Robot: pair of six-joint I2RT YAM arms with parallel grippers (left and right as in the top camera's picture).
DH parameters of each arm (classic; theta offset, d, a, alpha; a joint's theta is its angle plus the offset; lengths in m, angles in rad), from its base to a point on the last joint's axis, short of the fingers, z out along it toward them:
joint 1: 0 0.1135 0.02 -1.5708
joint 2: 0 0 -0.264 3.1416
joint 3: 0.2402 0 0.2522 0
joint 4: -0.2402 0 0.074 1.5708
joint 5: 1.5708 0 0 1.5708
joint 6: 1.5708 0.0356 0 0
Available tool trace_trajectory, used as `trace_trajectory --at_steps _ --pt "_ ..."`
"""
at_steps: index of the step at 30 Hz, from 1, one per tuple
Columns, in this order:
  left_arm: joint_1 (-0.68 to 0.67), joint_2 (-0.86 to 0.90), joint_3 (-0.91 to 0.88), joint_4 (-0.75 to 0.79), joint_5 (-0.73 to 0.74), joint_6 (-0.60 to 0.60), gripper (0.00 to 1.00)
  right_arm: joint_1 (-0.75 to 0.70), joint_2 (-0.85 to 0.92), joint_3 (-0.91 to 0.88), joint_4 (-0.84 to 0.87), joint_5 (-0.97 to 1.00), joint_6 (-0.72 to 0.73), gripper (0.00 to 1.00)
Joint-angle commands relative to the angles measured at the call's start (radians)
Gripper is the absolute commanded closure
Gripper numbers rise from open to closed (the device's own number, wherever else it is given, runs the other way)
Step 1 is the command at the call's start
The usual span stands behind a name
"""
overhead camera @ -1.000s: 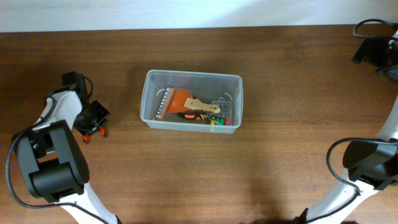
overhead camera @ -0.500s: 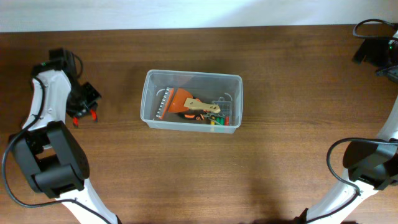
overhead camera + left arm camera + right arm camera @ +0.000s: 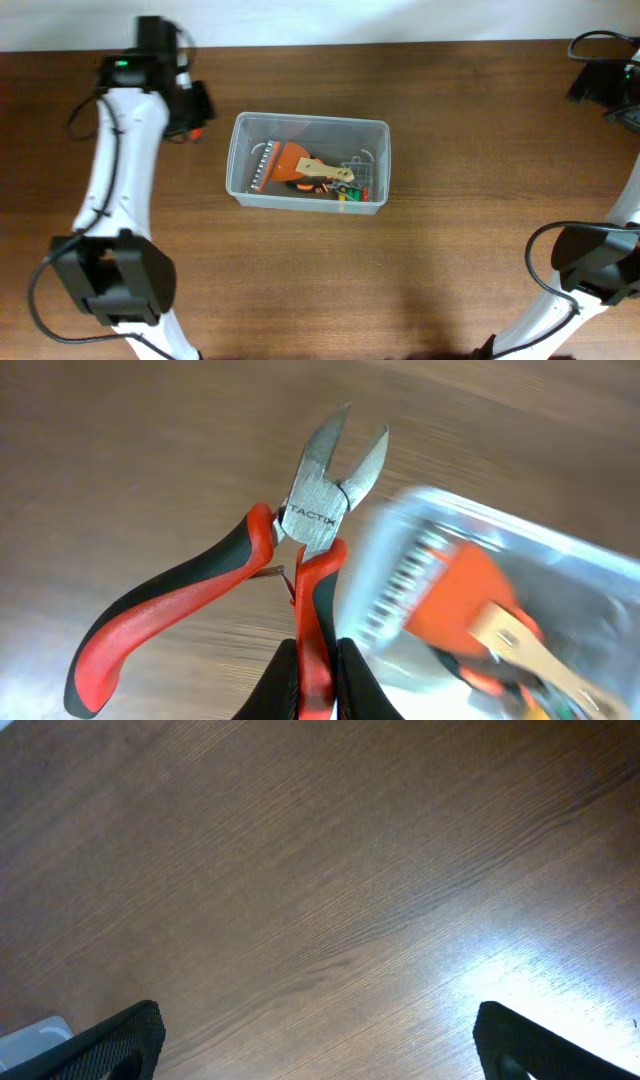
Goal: Pack container
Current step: 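Lift the red-black pliers with left gripper and lower into container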
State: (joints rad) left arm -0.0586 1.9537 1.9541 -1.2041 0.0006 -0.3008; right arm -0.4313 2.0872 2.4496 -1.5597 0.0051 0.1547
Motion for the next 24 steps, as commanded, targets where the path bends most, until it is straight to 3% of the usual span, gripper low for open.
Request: trace_trajectory --at_steps 1,7,13,24 --pt "-0.117 -0.041 0.026 -0.001 0.003 0.091 0.96 0.005 -0.004 -0.002 0.000 -0.002 0.004 0.01" --pt "-0.282 -0.041 0.026 -0.001 -0.007 0.090 0.97 0.005 -0.004 -0.002 0.000 -0.002 0.004 0.01" --pt "-0.396 -0.039 0.025 -0.001 -0.113 0.076 0.98 0.005 -0.004 -0.002 0.000 -0.002 0.004 0.01" --pt "-0.431 0.057 0.025 0.002 -0.085 -0.032 0.98 0.005 -0.004 -0.002 0.000 -0.002 0.004 0.01"
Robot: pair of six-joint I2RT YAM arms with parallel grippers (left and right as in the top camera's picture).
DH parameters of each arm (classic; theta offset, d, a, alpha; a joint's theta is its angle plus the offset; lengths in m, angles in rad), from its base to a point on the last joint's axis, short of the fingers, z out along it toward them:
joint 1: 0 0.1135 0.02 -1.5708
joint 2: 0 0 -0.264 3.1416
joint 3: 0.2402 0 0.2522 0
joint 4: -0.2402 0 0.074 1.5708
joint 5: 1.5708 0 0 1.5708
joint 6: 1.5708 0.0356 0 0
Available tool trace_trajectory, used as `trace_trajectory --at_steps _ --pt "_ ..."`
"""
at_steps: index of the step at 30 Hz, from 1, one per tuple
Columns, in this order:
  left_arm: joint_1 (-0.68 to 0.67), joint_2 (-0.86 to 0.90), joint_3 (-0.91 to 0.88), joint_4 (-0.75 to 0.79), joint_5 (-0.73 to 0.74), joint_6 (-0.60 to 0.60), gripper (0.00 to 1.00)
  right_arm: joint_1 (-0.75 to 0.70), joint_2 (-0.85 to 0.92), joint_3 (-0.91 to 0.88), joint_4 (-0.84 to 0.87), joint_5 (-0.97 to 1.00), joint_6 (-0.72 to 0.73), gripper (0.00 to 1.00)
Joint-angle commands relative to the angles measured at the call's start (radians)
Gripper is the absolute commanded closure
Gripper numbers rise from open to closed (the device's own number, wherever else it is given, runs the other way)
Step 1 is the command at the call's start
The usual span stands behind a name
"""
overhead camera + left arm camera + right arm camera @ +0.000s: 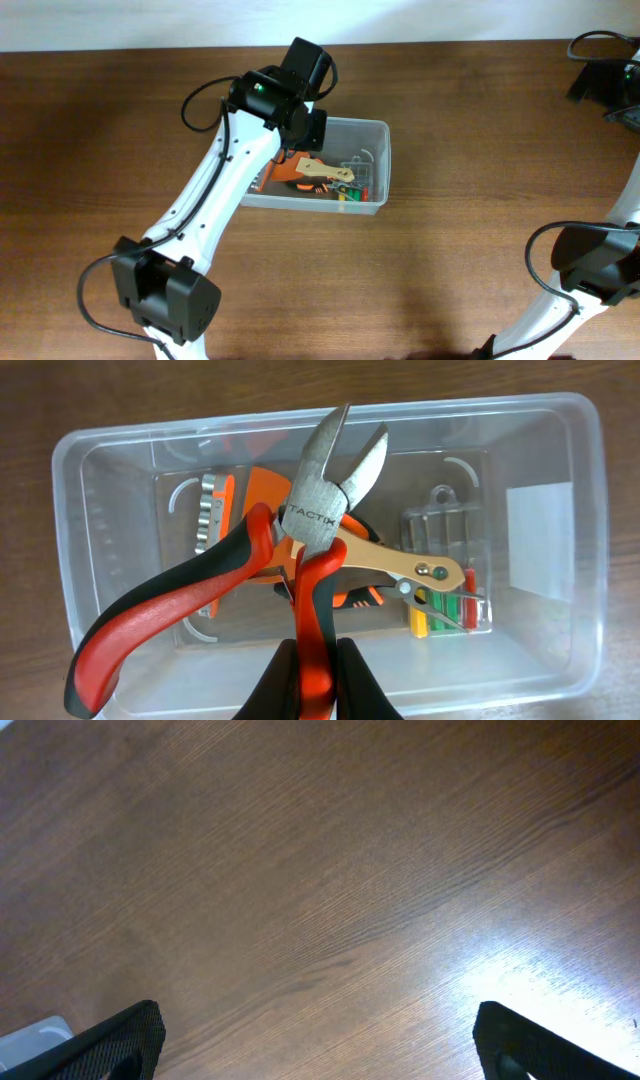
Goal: Pack container
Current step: 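Lift the red-black pliers with left gripper and lower into container, then open left gripper and raise left arm away from container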
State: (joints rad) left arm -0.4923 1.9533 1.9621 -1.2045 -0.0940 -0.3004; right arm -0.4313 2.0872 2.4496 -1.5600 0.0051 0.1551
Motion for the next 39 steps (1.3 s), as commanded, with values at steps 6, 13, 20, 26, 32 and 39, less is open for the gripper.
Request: trace_trajectory --at_steps 6,13,20,26,32,39 --pt "0.002 0.173 0.017 0.007 0.023 -0.032 0.98 0.005 -0.004 -0.002 0.000 -0.002 0.004 0.01" --pt "0.002 0.298 0.017 0.006 0.027 -0.036 0.98 0.005 -0.004 -0.002 0.000 -0.002 0.004 0.01" --pt "0.002 0.335 0.017 0.004 0.053 -0.036 0.80 0.005 -0.004 -0.002 0.000 -0.002 0.004 0.01" --pt "0.003 0.331 0.019 -0.006 0.054 -0.036 0.71 0.005 -0.004 -0.002 0.000 -0.002 0.004 0.01" --pt "0.003 0.275 0.145 -0.074 0.053 -0.035 0.71 0.005 -0.004 -0.002 0.000 -0.002 0.004 0.02" --pt "0.087 0.158 0.407 -0.180 -0.008 -0.088 0.57 0.005 -0.004 -0.002 0.000 -0.002 0.004 0.01"
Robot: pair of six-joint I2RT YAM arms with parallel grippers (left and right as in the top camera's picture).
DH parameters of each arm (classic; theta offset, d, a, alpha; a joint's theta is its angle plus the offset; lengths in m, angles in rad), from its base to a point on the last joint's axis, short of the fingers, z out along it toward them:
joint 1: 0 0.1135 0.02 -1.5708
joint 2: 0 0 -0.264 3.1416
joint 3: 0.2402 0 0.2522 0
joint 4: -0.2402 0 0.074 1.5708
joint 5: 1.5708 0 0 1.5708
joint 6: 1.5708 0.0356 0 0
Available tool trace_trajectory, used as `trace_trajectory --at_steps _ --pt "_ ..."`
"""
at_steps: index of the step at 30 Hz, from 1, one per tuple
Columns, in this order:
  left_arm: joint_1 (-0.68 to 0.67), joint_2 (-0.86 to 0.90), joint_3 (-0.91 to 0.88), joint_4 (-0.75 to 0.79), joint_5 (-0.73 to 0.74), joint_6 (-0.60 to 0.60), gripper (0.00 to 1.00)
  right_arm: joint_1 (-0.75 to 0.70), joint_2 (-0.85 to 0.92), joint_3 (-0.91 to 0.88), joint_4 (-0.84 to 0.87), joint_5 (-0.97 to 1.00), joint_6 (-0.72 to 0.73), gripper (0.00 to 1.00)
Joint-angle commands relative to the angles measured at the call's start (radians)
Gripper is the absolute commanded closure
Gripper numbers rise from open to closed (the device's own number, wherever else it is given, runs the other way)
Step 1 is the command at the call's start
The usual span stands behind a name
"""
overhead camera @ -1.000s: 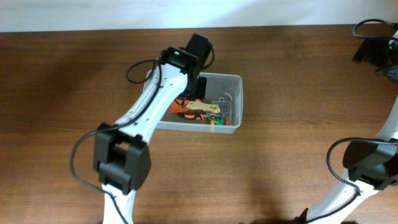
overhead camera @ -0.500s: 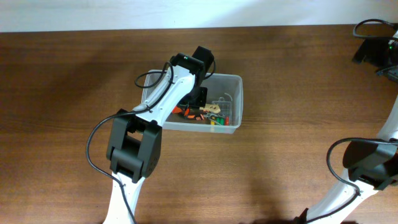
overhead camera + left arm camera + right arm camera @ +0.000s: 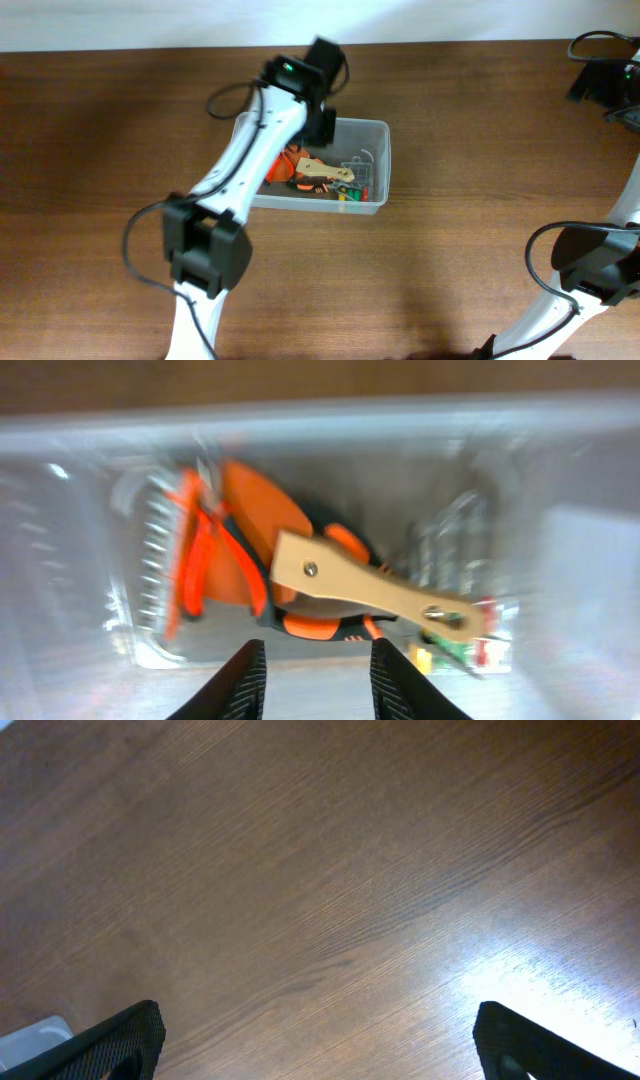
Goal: Pack container
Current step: 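Open left gripper and raise left arm away from container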
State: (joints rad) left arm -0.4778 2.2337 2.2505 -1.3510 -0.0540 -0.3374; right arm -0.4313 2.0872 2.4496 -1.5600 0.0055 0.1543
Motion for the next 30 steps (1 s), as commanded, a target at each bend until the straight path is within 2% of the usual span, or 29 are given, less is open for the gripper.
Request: trace_trajectory --at_steps 1,3,6,8,12,17,18,19,20,30 --pt "0.101 -0.138 0.143 -0.044 -0.065 -0.060 0.55 0.005 -0.004 -0.002 0.000 -0.002 0.005 0.01" --pt "0.154 -0.160 0.170 -0.055 -0.093 -0.063 0.52 0.005 -0.004 -0.002 0.000 -0.002 0.005 0.01" --pt "0.254 -0.189 0.178 -0.072 -0.122 -0.062 0.35 0.005 -0.004 -0.002 0.000 -0.002 0.005 0.01" --pt "0.326 -0.195 0.178 -0.093 -0.126 -0.063 0.28 0.005 -0.004 -0.002 0.000 -0.002 0.005 0.01" --pt "0.428 -0.194 0.177 -0.128 -0.119 -0.063 0.23 0.005 -0.004 -0.002 0.000 -0.002 0.005 0.01" --pt "0.475 -0.194 0.178 -0.132 -0.120 -0.062 0.21 0.005 -0.004 -0.002 0.000 -0.002 0.005 0.01" --pt "0.479 -0.194 0.178 -0.132 -0.120 -0.062 0.17 0.005 -0.004 -0.002 0.000 -0.002 0.005 0.01" --pt "0.481 -0.194 0.177 -0.132 -0.119 -0.062 0.05 0.005 -0.004 -0.002 0.000 -0.002 0.005 0.01" --pt "0.482 -0.194 0.178 -0.132 -0.120 -0.062 0.01 0.005 -0.004 -0.002 0.000 -0.002 0.005 0.01" --pt "0.481 -0.194 0.177 -0.135 -0.119 -0.062 0.01 0.005 0.009 -0.003 0.001 -0.002 0.005 0.01"
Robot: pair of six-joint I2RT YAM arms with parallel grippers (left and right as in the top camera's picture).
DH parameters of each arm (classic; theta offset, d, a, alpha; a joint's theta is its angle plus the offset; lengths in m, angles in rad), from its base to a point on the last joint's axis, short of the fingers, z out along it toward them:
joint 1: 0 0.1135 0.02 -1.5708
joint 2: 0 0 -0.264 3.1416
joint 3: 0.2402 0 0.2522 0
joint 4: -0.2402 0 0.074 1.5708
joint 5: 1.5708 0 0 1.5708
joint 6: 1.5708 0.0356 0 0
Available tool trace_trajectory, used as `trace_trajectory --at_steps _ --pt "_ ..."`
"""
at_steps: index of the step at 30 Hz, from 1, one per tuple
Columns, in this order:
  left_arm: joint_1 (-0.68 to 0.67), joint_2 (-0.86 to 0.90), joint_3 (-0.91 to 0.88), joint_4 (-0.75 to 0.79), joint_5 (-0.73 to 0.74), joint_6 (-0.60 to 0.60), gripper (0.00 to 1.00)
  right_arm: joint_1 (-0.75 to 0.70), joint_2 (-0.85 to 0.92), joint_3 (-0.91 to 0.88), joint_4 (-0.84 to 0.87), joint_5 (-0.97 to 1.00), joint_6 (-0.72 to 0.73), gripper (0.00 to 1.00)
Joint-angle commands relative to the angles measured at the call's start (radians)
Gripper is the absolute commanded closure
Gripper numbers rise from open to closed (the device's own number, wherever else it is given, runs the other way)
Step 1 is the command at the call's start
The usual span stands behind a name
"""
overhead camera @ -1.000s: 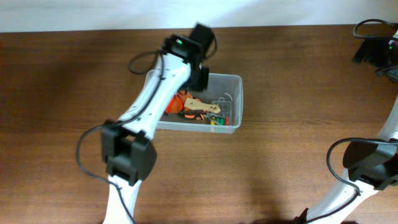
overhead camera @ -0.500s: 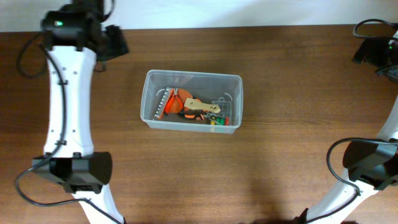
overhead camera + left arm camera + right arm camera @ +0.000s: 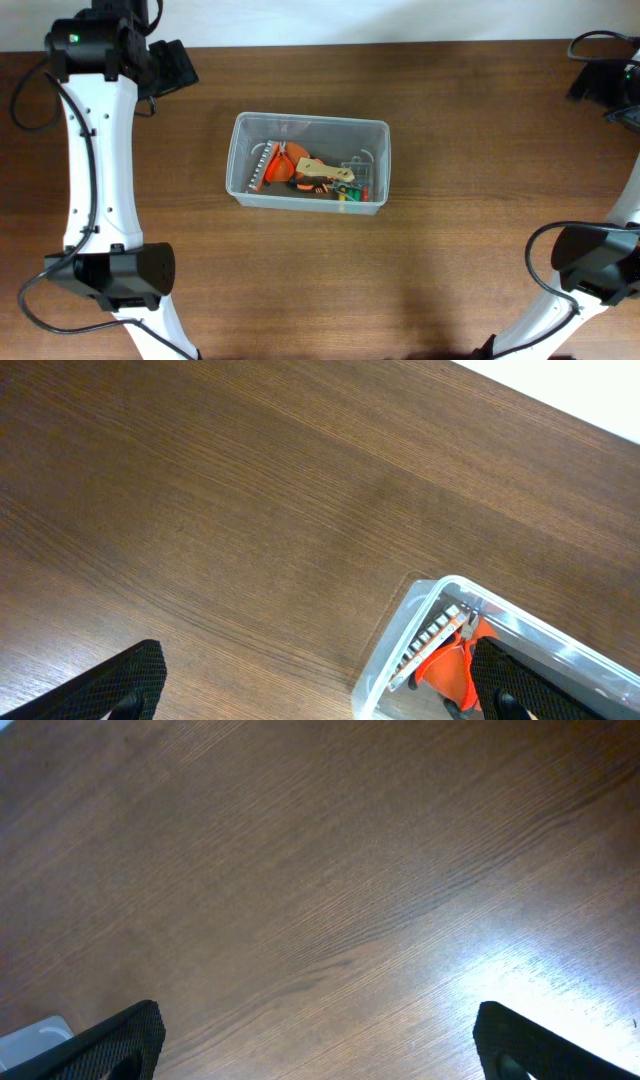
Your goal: Pack container
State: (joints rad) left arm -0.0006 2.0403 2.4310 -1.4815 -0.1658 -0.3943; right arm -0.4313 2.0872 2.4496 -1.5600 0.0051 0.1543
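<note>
A clear plastic container (image 3: 236,170) stands mid-table. Inside lie an orange scraper (image 3: 295,163), a tan-handled tool (image 3: 325,172), a strip of bits (image 3: 262,166) and the red-and-black cutting pliers (image 3: 281,158) across the orange scraper. My left gripper (image 3: 175,68) is at the table's far left back, open and empty, well clear of the box. In the left wrist view the left gripper (image 3: 315,685) looks down on bare wood, with the container's corner (image 3: 400,650) at the lower right. The right gripper (image 3: 318,1040) is open over bare table at the far right.
Brown wooden table (image 3: 450,250) all round the container. A white wall edge runs along the back. Black cables hang by the right arm (image 3: 600,80) at the back right corner.
My left gripper was low over the inside of the container, open, with the pliers lying below it. Now it is at the far left back of the table, still open. The right arm is unchanged.
My left gripper was shut on the cutting pliers to the left of the container. Then it held them over the container's inside. Then the pliers lay in the container and the gripper was open above them. Now the gripper stands away at the back left.
</note>
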Motion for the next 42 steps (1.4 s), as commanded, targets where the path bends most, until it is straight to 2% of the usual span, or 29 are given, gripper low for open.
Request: trace_trajectory --at_steps 1,7,18,29,31,35,42 --pt "0.005 0.000 -0.003 -0.004 -0.008 -0.005 0.01 0.006 0.010 -0.003 0.001 -0.002 0.005 0.01" --pt "0.004 0.000 -0.003 -0.005 -0.008 -0.005 0.01 0.007 -0.062 -0.003 0.000 -0.002 0.005 0.01" --pt "0.004 0.000 -0.003 -0.004 -0.008 -0.005 0.01 0.040 -0.427 -0.003 0.000 -0.002 0.005 0.01" --pt "0.004 0.000 -0.003 -0.005 -0.008 -0.005 0.01 0.344 -0.779 -0.054 0.031 0.032 -0.016 0.01" --pt "0.004 0.000 -0.003 -0.004 -0.008 -0.005 0.01 0.355 -0.843 -0.112 0.053 0.050 -0.018 0.02" --pt "0.004 0.000 -0.003 -0.004 -0.008 -0.005 0.01 0.356 -1.015 -0.339 0.207 0.051 -0.018 0.01" --pt "0.004 0.000 -0.003 -0.004 -0.008 -0.005 0.01 0.356 -1.369 -0.937 0.602 -0.004 -0.018 0.01"
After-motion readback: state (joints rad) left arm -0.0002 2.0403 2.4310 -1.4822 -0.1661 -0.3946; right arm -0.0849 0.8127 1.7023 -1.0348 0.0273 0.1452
